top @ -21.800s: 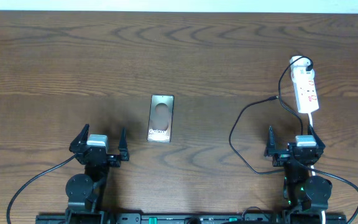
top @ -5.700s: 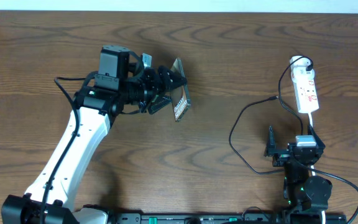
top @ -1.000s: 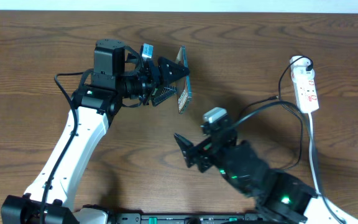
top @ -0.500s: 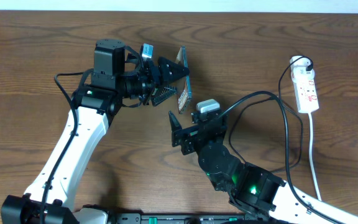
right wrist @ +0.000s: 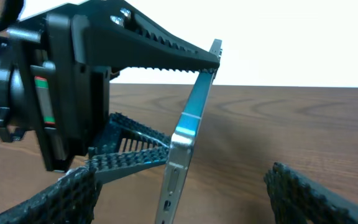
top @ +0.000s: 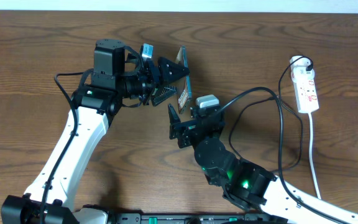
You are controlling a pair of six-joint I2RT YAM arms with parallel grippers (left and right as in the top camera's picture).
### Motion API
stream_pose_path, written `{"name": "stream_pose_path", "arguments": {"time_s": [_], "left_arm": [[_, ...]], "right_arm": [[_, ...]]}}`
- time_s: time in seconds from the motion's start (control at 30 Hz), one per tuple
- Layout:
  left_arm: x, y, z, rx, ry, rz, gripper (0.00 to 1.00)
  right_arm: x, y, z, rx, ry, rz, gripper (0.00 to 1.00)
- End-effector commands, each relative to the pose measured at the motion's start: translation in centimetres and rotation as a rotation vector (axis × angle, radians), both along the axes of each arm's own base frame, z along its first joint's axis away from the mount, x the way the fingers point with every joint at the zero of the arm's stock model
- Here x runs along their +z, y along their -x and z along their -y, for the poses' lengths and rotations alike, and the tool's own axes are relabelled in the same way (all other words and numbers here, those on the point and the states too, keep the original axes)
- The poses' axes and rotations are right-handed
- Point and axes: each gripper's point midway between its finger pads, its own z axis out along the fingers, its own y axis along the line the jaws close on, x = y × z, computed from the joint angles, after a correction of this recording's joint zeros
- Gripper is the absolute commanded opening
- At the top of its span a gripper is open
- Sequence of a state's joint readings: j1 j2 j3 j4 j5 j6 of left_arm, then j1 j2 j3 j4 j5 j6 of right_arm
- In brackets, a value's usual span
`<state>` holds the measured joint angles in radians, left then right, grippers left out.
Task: Plug charger to phone and switch on socket
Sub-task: 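Move the right gripper toward the phone held by the left gripper, then grasp the phone's edge with the right gripper and open the left gripper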
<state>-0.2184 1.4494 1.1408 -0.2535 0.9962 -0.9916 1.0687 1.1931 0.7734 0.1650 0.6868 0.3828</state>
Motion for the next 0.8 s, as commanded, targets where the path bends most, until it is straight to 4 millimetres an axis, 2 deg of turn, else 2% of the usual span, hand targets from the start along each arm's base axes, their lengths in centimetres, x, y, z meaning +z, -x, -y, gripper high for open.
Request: {"name": "stream_pose_path", "arguments": {"time_s": [0.0, 0.23, 0.57, 0.77], "left_arm": [[1.3, 0.5, 0.0, -0.022, 0.026, 0.034, 0.64], [1.3, 0.5, 0.0, -0.023, 0.026, 0.033, 0.64], [1.4, 0.6, 0.1, -0.028, 0.031, 0.032, 0.64], [1.4, 0.6, 0.1, -0.028, 0.031, 0.032, 0.64]], "right_arm": [[0.2, -0.8, 0.2, -0.035, -0.015, 0.003, 0.85], [0.6, -1.9, 0.9, -0.069, -0.046, 0.020, 0.78], [1.1, -2.2, 0.6, -0.047, -0.073, 0.025, 0.58], [1.4, -2.2, 0.3, -0.030, -0.089, 0.031, 0.40]]}}
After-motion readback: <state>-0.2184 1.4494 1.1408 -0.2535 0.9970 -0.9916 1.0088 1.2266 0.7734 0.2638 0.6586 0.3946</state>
